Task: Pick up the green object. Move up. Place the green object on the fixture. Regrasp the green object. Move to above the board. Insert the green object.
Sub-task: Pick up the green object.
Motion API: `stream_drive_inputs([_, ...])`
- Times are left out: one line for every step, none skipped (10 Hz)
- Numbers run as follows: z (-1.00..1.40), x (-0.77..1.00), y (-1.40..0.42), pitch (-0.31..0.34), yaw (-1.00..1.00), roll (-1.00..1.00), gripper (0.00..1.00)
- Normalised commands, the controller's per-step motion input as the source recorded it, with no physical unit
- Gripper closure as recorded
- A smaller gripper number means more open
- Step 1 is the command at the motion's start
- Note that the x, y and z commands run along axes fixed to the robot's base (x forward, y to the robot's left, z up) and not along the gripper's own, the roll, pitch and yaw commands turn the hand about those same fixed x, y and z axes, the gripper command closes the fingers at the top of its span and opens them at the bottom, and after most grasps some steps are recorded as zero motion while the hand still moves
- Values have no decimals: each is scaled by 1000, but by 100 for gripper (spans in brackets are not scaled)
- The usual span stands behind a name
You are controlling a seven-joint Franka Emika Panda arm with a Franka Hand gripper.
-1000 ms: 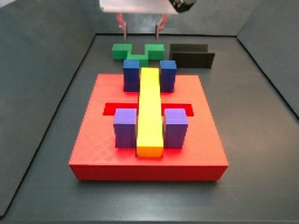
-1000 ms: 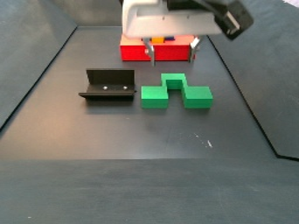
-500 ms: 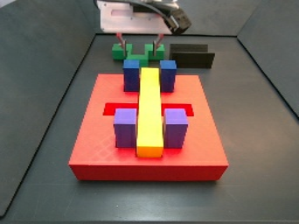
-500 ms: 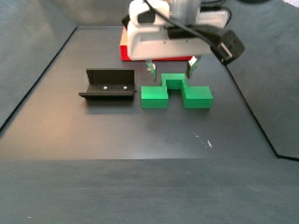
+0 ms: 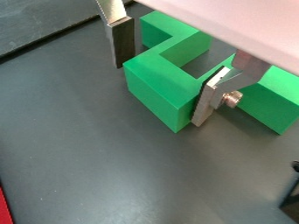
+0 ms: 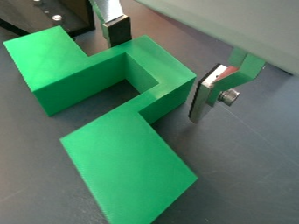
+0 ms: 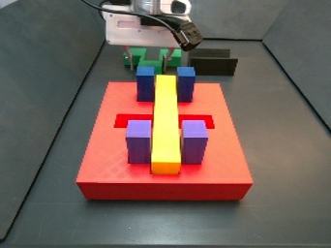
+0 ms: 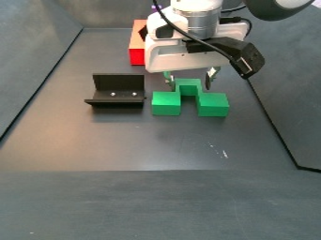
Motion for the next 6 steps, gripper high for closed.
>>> stream_drive_inputs([0,-6,-31,0,0,16,0])
stream_drive_inputs([-17,-3,-69,0,0,10,0])
stream_drive_inputs([0,-66,-74,0,-54,89,0])
stream_drive_inputs([0,0,-20,26,-206,150,0])
stream_drive_inputs([0,0,-26,34,-280,130,0])
stream_drive_inputs([0,0,0,66,-357,147,0])
